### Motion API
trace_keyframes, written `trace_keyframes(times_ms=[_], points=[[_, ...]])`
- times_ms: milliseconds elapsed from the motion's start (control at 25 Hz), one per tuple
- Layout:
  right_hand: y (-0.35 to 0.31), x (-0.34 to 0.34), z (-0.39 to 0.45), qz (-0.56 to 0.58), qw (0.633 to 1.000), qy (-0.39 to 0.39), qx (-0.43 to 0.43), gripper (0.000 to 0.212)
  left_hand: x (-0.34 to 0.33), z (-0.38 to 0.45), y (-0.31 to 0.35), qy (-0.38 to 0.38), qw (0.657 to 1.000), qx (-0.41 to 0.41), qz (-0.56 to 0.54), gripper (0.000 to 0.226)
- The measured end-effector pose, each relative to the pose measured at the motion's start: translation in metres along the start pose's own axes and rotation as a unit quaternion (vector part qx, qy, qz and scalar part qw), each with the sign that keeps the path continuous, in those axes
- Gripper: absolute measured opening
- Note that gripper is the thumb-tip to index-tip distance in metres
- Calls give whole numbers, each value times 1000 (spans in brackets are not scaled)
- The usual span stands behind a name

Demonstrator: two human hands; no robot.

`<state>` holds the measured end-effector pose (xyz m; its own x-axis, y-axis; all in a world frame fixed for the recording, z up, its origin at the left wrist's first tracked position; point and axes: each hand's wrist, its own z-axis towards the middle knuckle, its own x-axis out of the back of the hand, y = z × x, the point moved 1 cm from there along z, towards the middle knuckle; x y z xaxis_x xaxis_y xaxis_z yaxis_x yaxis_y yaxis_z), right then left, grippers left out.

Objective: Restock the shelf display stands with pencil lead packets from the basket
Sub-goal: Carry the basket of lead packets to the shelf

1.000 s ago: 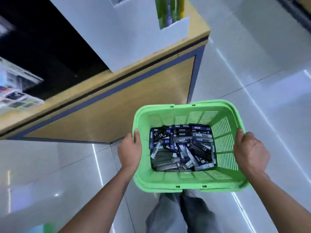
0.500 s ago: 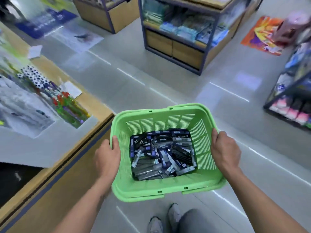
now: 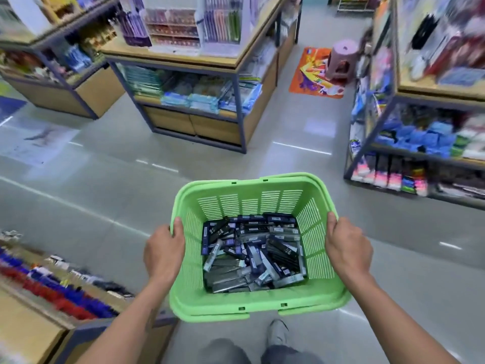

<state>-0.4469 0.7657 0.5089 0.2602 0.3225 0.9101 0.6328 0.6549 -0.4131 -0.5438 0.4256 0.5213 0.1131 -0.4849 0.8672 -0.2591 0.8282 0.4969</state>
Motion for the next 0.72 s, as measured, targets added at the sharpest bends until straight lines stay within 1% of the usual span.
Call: trace_keyframes(times_ms=[160,240,320,520,640,720], points=[[-8,26,87,7,999,9,-43,58,-33,64,90,-17,999,-30,-17,58],[-16,31,135,15,998,13,-62,51,-54,105,138,-29,998,-56,-14,58],[-24,27,188,13,996,18,-84,47,-80,152,185,-42,996,-75,-13,56],[-56,13,334,3,990,36,-134,49,-150,285,304,-69,989,-128,-6,52],[-80,21,424,7,985,61,-163,47,-179,363,391,-93,982,-164,-15,51],[-92,30,481,9,982,75,-174,49,-196,404,446,-97,978,-186,-18,51]])
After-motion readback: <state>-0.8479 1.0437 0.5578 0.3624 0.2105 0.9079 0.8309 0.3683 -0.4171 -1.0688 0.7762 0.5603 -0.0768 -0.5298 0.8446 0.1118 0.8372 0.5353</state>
